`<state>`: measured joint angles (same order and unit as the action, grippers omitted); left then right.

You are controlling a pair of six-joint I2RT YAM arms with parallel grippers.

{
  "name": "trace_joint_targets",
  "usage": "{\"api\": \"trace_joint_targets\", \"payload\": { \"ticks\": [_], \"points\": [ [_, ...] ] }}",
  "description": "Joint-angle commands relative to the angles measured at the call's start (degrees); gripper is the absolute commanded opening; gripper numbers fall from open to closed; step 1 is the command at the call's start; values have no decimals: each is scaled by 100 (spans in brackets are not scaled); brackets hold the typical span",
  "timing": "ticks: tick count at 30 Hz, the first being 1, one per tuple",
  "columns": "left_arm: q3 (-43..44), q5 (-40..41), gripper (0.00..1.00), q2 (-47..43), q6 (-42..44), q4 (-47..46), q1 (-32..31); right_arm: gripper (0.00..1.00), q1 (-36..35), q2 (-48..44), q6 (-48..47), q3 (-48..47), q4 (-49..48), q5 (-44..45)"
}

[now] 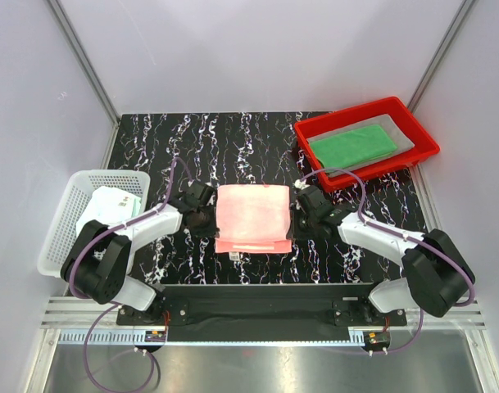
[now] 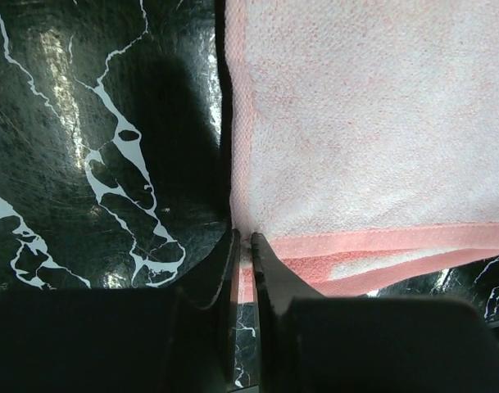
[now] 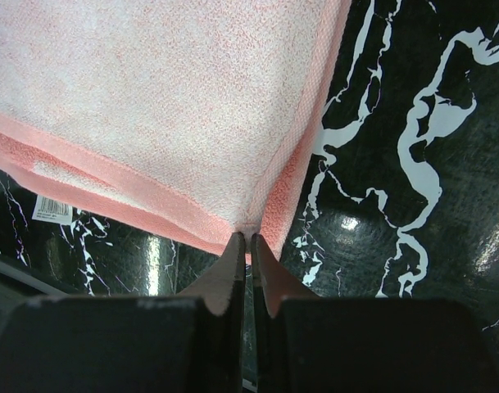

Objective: Fold and stack the towels
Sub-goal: Fold the towel

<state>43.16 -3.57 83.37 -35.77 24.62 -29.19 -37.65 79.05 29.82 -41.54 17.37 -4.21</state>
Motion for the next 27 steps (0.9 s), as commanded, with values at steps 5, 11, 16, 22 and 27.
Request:
{"api": "trace_joint_targets", "payload": {
  "ticks": [5, 11, 16, 22, 27],
  "points": [
    [290, -3, 6, -146, 123, 16, -8, 0, 12, 76, -20, -91, -146, -45],
    [369, -29, 0, -146, 140, 112, -8, 0, 12, 111, -29, -152, -102, -1],
    [658, -64, 0, -347, 79, 464, -8, 0, 3, 50, -205, -608, 415, 297],
    [1116, -406, 0, -1067, -44, 1044, -8, 0, 3, -292, -381, -1049, 1031, 377],
    [346, -855, 0, -1446, -307, 677, -113, 0, 12, -828, 102, -295, 489, 184]
  ]
}}
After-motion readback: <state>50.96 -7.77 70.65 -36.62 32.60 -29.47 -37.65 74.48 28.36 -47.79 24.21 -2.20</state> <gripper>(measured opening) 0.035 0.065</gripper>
